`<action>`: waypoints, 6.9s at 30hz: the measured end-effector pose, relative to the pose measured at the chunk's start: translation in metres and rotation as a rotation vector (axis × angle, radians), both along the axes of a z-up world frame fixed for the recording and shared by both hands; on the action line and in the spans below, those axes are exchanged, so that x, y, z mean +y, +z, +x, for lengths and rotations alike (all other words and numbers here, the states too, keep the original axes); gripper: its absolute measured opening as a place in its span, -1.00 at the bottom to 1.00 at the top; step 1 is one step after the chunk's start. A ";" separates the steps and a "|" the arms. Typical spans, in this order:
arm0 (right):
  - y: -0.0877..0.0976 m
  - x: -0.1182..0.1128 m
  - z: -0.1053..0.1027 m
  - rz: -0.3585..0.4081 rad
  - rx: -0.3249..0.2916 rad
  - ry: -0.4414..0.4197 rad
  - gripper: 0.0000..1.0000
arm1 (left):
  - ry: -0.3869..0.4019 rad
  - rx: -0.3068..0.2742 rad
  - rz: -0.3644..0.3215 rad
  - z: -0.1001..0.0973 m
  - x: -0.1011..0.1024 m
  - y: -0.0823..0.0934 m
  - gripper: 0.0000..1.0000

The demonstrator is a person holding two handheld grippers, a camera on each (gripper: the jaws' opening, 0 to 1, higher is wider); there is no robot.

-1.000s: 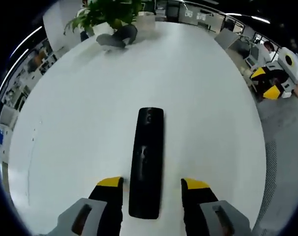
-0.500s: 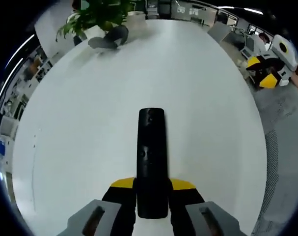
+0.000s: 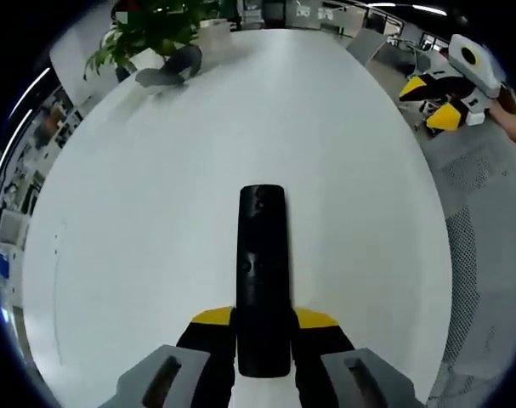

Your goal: Press the specified remote control buttons in sequence, fully releasing each button before pressing the next.

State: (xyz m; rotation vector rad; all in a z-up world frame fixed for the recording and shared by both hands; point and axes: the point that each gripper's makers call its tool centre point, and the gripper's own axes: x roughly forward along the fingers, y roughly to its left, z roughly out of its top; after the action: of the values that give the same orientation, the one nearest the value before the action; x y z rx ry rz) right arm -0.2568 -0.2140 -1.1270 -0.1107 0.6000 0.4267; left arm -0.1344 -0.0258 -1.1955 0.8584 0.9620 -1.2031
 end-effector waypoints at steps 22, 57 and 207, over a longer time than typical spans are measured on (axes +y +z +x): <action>0.000 -0.001 -0.001 0.006 0.004 -0.010 -0.53 | -0.050 0.009 0.007 -0.033 0.007 0.000 -0.51; -0.007 0.007 -0.006 -0.002 0.044 0.039 -0.54 | -0.087 -0.016 0.066 -0.082 0.015 -0.001 -0.51; -0.055 0.143 -0.011 -0.242 0.258 0.834 -1.00 | -0.153 0.010 -0.040 -0.136 0.016 0.000 -0.51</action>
State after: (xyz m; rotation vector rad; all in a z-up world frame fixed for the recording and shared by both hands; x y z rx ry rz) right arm -0.2677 -0.0709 -1.1816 -0.5534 0.8477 1.1878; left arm -0.2701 -0.0103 -1.1956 0.9079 0.8904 -1.3541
